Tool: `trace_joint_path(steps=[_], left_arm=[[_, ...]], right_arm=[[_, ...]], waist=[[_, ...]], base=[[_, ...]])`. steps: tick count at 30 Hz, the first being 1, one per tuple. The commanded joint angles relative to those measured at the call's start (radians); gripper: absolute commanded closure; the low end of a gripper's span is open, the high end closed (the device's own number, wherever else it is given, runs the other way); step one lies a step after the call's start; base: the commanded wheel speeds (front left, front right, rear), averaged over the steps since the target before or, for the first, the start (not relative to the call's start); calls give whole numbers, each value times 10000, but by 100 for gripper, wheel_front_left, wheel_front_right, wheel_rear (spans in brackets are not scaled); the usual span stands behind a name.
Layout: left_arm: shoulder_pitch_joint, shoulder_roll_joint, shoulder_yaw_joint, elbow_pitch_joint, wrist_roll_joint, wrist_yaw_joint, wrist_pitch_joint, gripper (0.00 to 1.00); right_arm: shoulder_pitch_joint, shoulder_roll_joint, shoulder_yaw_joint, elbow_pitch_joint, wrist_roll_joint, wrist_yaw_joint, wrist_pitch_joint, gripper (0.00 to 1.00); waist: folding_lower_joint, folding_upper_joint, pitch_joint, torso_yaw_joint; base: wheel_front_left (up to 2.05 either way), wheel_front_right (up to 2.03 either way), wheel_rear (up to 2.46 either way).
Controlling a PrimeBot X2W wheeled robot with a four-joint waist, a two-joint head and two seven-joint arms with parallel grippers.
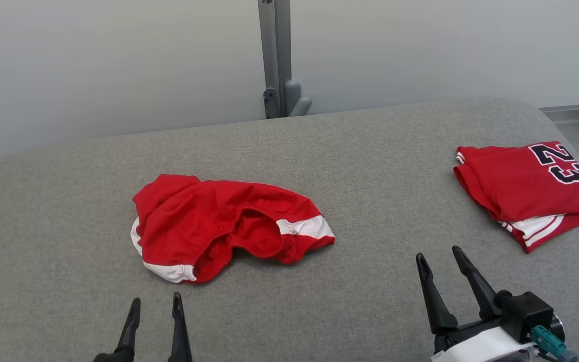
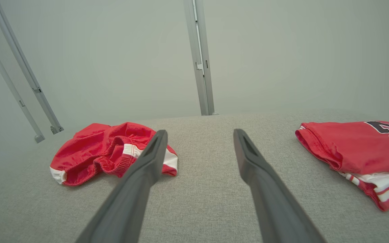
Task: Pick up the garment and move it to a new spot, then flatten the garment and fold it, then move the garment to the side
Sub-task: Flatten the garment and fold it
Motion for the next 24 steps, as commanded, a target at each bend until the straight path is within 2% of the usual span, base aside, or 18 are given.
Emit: trace_joint_path(steps=[1,6,10,13,17,21,24], left_arm=[[-274,-2,-87,106,-121,-82,-19,0],[-1052,-1,-990,936,-930,-524,-19,0],[-1992,13,-1887,1722,-2129,-1057,-19,0],[-2791,13,-2706,2684,-2906,-1285,-5,0],[-4029,11,-3329,3940,-3661,-808,339,0],[-5114,19,-3917,4684,-4312,-554,530,0],[-5748,20,-4266,5355,-4655,-131,1028,0]], right_arm=[[-80,-41,25,28,40,-6,-5,0],[-201,-130,134,52,70,-6,-5,0],[-271,-194,169,58,84,-6,-5,0],[-299,-222,205,69,110,-6,-5,0],[-379,-268,303,63,147,-6,-5,0],[-456,-344,361,54,134,-6,-4,0],[-514,-402,380,70,151,-6,-4,0]], waist=[[0,0,73,-107],[0,0,260,-385],[0,0,450,-620],[0,0,566,-791],[0,0,722,-1032],[0,0,911,-1231],[0,0,1031,-1369]], base=[[0,0,0],[0,0,0],[0,0,0],[0,0,0],[0,0,0],[0,0,0],[0,0,0]])
